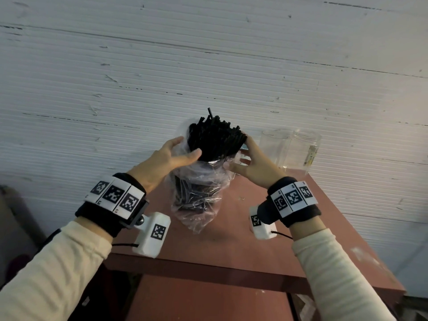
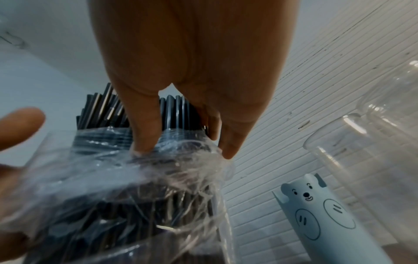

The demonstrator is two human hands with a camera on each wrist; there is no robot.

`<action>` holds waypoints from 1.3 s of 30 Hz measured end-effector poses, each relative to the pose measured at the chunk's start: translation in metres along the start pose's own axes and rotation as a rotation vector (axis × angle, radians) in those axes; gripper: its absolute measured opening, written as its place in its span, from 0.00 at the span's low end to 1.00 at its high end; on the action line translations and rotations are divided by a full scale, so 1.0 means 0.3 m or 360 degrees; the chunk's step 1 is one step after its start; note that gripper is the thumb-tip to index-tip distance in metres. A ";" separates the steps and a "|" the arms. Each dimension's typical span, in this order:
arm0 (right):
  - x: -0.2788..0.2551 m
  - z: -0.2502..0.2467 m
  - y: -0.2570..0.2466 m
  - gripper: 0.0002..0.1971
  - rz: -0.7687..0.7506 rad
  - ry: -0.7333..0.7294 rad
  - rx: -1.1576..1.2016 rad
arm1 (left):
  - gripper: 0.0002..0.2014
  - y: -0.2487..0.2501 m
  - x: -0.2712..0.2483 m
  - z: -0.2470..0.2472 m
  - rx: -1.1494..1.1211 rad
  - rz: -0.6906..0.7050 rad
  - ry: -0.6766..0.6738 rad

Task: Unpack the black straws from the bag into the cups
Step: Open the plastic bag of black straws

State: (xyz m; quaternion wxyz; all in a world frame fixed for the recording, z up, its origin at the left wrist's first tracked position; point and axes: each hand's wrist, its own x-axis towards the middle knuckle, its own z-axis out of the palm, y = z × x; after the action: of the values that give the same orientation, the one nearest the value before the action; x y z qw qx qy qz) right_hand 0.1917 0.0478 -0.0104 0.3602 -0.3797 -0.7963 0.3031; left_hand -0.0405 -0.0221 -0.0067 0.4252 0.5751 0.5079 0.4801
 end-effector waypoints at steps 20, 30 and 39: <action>0.032 0.051 -0.150 0.41 -0.0488 0.0360 -0.0301 | 0.59 -0.048 0.035 -0.030 0.0032 -0.0043 0.0202; 0.099 0.115 -0.118 0.22 -0.0670 0.0439 -0.0872 | 0.25 -0.110 0.114 -0.015 -0.0266 -0.0125 0.0285; 0.080 0.056 -0.049 0.23 -0.0662 0.0398 -0.0983 | 0.24 -0.064 0.091 0.097 0.0102 0.0226 0.0486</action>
State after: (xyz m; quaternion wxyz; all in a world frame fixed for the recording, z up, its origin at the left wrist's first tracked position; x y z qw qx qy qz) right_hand 0.1618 0.0561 -0.0004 0.3768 -0.3348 -0.8601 -0.0789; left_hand -0.0147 0.0072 -0.0272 0.2895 0.5432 0.5398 0.5743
